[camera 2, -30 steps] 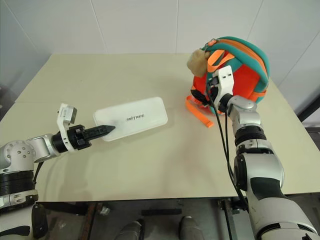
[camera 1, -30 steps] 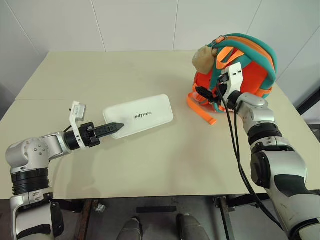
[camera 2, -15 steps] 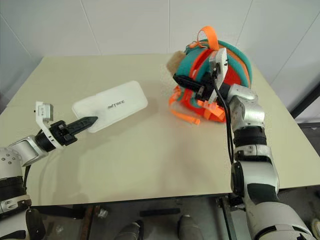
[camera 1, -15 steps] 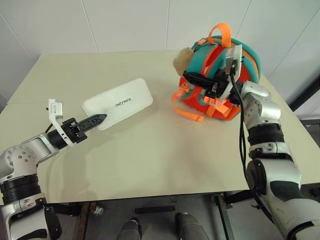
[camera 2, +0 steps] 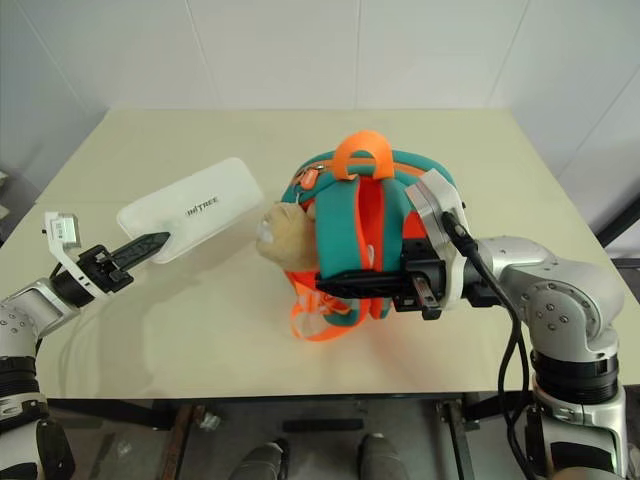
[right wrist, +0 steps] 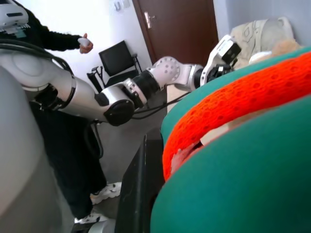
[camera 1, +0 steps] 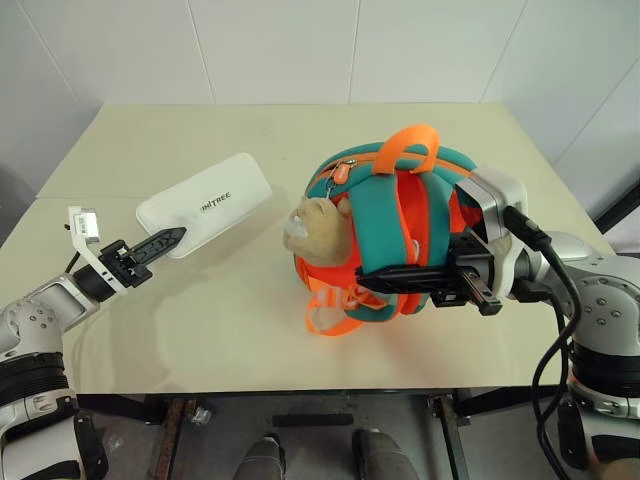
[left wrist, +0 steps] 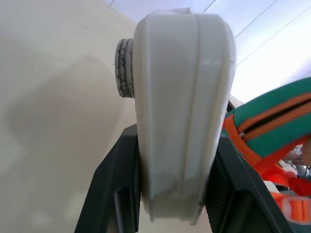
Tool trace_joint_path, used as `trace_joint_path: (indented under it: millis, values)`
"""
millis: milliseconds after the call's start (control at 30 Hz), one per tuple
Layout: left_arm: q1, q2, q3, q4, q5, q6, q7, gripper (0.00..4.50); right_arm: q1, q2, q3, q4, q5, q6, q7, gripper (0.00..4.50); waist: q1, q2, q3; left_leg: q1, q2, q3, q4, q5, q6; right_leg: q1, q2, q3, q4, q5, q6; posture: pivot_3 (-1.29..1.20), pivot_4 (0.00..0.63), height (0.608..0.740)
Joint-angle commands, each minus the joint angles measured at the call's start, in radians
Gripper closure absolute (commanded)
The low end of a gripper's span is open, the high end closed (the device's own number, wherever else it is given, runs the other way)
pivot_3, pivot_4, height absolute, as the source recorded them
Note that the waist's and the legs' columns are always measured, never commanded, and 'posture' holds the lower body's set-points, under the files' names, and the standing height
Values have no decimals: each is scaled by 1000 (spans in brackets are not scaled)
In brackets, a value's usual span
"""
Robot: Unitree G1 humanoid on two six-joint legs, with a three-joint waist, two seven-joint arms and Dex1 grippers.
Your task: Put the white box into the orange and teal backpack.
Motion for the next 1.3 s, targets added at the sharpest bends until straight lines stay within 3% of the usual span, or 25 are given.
trace_joint_path:
  millis: [33,300,567,667,800,967,1033,1167,1300]
  values:
    - [4,6,3,-117,-41,-24,-40,3224,16,-27,16,7,-68,-74,-3,4455,1,0,0,0,0,0,0,0,0,0,0,0,0,0,0,0,150,740]
    - [60,62,99,-440,-272,113,-47,3224,34,-50,84,130,-186,-156,46,4455,-4,-1,0,0,0,0,-1,0,0,0,0,0,0,0,0,0,150,740]
    - [123,137,61,-540,-295,111,-81,3224,35,-35,125,184,-239,-201,82,4455,-1,-1,0,0,0,0,0,0,0,0,0,0,0,0,0,0,150,740]
    - [105,199,2,-519,-236,57,-153,3224,26,-31,136,203,-253,-210,90,4455,-1,-1,0,0,0,0,0,0,0,0,0,0,0,0,0,0,150,740]
    - [75,301,-180,-466,-26,-161,-309,3224,11,-26,144,222,-264,-214,101,4455,0,-1,0,0,0,0,0,0,0,0,0,0,-1,0,-1,0,150,740]
    - [-108,320,-386,-273,210,-421,-443,3224,-14,-18,165,249,-280,-224,123,4455,0,-1,0,0,0,1,0,0,0,0,1,0,-1,0,-1,0,150,740]
    - [-183,309,-440,-208,267,-489,-484,3224,-22,-14,170,259,-285,-227,128,4455,0,-1,0,0,0,1,0,0,0,0,1,0,-2,0,-1,0,150,740]
    - [-436,185,-567,-73,368,-495,-466,3224,-35,-1,183,269,-295,-233,136,4455,2,-1,0,0,0,1,0,0,0,0,1,0,-1,0,0,0,150,740]
    - [-576,74,-689,-2,452,-494,-530,3224,-41,8,185,273,-302,-239,135,4455,0,-1,0,-2,0,0,2,0,1,0,1,-1,0,0,1,0,150,740]
